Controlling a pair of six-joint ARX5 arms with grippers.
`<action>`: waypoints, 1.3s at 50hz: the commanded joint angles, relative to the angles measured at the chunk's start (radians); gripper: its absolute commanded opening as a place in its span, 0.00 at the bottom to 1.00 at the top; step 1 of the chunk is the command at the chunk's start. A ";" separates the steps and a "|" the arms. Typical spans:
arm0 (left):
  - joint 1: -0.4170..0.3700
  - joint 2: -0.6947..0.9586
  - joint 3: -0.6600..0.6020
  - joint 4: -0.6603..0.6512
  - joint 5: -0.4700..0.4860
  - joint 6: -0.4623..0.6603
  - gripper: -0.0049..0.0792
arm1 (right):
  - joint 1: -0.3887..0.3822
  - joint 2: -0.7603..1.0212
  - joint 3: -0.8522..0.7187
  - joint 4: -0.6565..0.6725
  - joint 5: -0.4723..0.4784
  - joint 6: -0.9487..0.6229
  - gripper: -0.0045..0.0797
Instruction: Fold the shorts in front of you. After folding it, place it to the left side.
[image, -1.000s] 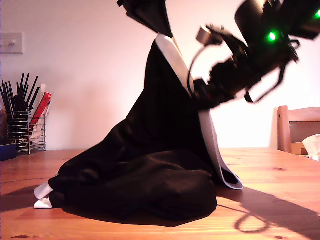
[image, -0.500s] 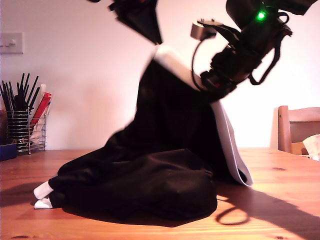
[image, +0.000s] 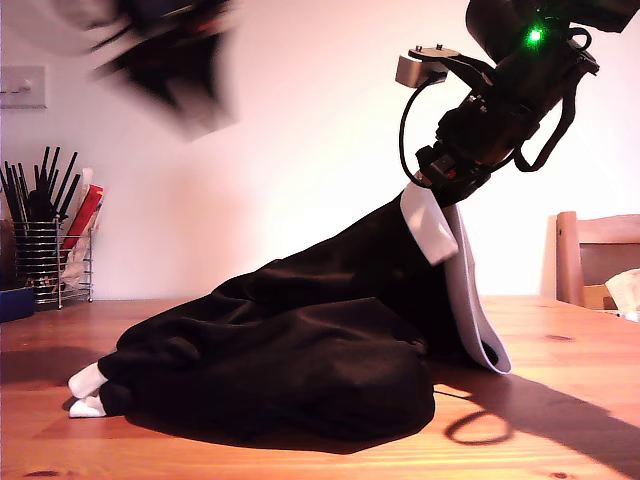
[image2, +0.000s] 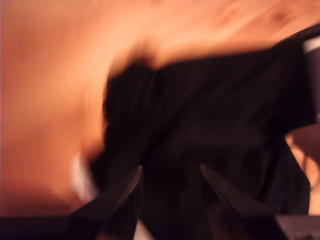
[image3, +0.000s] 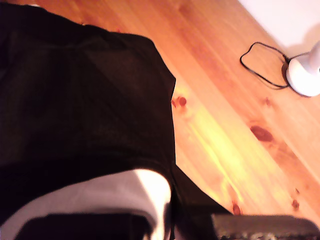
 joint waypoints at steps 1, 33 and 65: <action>0.034 0.071 -0.002 -0.037 0.049 -0.033 0.44 | -0.001 -0.005 -0.003 0.016 0.000 -0.006 0.04; 0.113 0.085 -0.084 0.122 0.119 -0.027 0.22 | -0.002 -0.004 -0.003 0.038 -0.010 -0.005 0.04; 0.187 -0.359 -0.879 0.687 0.205 -0.303 0.29 | -0.001 -0.004 -0.003 0.033 -0.009 0.010 0.04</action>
